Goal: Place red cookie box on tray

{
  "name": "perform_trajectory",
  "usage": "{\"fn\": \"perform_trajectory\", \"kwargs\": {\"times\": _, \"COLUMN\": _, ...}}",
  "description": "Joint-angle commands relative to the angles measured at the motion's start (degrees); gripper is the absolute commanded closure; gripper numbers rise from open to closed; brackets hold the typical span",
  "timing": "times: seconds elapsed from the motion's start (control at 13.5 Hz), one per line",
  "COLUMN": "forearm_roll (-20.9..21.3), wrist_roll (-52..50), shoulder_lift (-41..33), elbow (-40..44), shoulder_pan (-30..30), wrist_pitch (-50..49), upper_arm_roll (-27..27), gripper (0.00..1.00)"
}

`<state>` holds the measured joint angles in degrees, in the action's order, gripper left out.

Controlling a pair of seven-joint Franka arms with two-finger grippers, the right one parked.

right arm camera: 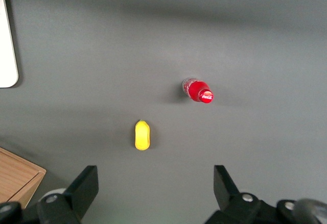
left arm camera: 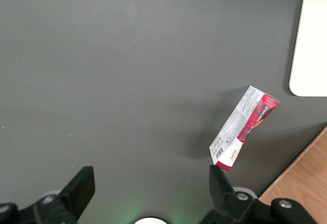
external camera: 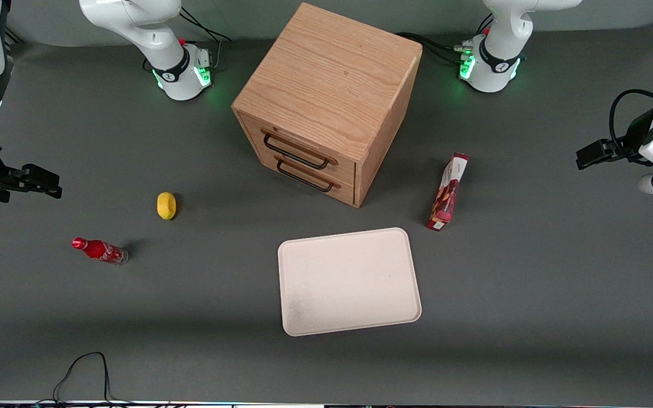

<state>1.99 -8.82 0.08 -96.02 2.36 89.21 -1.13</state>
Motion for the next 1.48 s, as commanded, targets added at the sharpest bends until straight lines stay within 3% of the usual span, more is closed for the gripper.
{"fn": "perform_trajectory", "kwargs": {"times": 0.0, "forearm_roll": 0.21, "wrist_roll": -0.67, "shoulder_lift": -0.6, "elbow": 0.84, "shoulder_pan": -0.52, "wrist_pitch": -1.68, "upper_arm_roll": 0.43, "gripper": 0.0}}
{"fn": "perform_trajectory", "kwargs": {"times": 0.74, "forearm_roll": -1.11, "wrist_roll": 0.3, "shoulder_lift": -0.69, "elbow": 1.71, "shoulder_pan": 0.18, "wrist_pitch": -3.6, "upper_arm_roll": 0.86, "gripper": 0.0}}
{"fn": "perform_trajectory", "kwargs": {"times": 0.89, "forearm_roll": -1.63, "wrist_roll": -0.66, "shoulder_lift": -1.04, "elbow": 1.8, "shoulder_pan": 1.32, "wrist_pitch": -5.53, "upper_arm_roll": 3.48, "gripper": 0.0}}
{"fn": "perform_trajectory", "kwargs": {"times": 1.19, "forearm_roll": -4.97, "wrist_roll": -8.22, "shoulder_lift": -1.75, "elbow": 1.98, "shoulder_pan": 1.59, "wrist_pitch": -6.6, "upper_arm_roll": 15.16, "gripper": 0.06}}
{"fn": "perform_trajectory", "kwargs": {"times": 1.41, "forearm_roll": -8.05, "wrist_roll": -7.53, "shoulder_lift": -1.83, "elbow": 1.72, "shoulder_pan": 1.59, "wrist_pitch": -6.16, "upper_arm_roll": 16.95, "gripper": 0.0}}
